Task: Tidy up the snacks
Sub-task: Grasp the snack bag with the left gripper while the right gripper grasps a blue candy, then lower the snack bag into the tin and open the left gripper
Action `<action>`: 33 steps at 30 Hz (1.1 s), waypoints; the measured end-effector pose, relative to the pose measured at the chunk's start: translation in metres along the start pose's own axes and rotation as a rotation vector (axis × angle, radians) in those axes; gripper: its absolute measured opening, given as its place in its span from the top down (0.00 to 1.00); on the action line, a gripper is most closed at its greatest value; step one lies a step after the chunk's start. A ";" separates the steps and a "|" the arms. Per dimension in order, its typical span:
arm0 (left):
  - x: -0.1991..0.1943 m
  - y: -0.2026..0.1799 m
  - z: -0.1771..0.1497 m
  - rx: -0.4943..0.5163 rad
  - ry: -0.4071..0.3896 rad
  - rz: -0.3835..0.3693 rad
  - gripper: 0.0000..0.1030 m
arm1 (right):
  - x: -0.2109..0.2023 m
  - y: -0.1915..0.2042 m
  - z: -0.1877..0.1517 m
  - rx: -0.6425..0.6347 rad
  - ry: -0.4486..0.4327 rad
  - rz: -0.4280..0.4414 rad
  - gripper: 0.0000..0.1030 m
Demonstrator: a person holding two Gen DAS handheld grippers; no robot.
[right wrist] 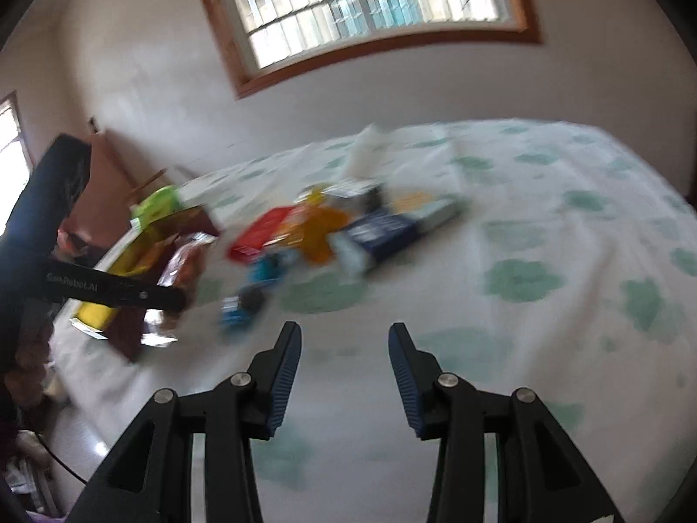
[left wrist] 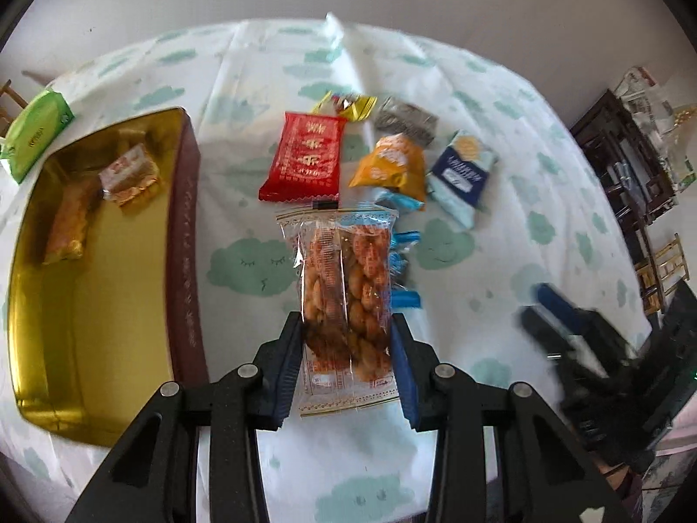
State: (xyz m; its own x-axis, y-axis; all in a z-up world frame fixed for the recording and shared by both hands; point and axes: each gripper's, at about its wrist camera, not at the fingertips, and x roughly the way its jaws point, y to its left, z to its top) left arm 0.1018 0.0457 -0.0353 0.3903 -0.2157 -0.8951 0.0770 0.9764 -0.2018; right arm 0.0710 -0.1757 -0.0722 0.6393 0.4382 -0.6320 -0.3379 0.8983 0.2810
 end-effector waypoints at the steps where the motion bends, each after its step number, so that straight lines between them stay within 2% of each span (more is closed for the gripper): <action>1: -0.005 0.000 -0.002 0.003 -0.011 0.005 0.66 | 0.004 0.011 0.002 -0.015 0.010 0.015 0.59; 4: -0.025 0.000 -0.009 0.013 -0.054 0.018 0.66 | 0.023 0.045 0.009 -0.072 0.046 0.033 0.59; 7: -0.040 0.005 -0.013 0.009 -0.082 0.015 0.66 | 0.042 0.070 0.015 -0.119 0.068 0.009 0.59; 13: -0.059 0.024 -0.016 -0.018 -0.118 -0.001 0.66 | 0.084 0.086 0.021 -0.119 0.134 -0.036 0.59; 19: -0.069 0.050 -0.019 -0.062 -0.141 0.001 0.66 | 0.105 0.093 0.021 -0.118 0.177 -0.098 0.60; 23: -0.075 0.069 -0.021 -0.095 -0.152 0.007 0.66 | 0.109 0.097 0.022 -0.130 0.174 -0.140 0.67; 27: -0.084 0.089 -0.022 -0.124 -0.172 0.027 0.66 | 0.106 0.095 0.022 -0.125 0.168 -0.142 0.70; 33: -0.100 0.126 -0.025 -0.165 -0.206 0.077 0.66 | 0.072 0.080 0.016 -0.055 0.113 -0.129 0.71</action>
State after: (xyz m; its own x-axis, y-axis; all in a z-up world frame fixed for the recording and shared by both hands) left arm 0.0499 0.1905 0.0191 0.5687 -0.1181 -0.8140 -0.1043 0.9713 -0.2138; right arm 0.1007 -0.0719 -0.0837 0.5994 0.3097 -0.7381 -0.2973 0.9423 0.1539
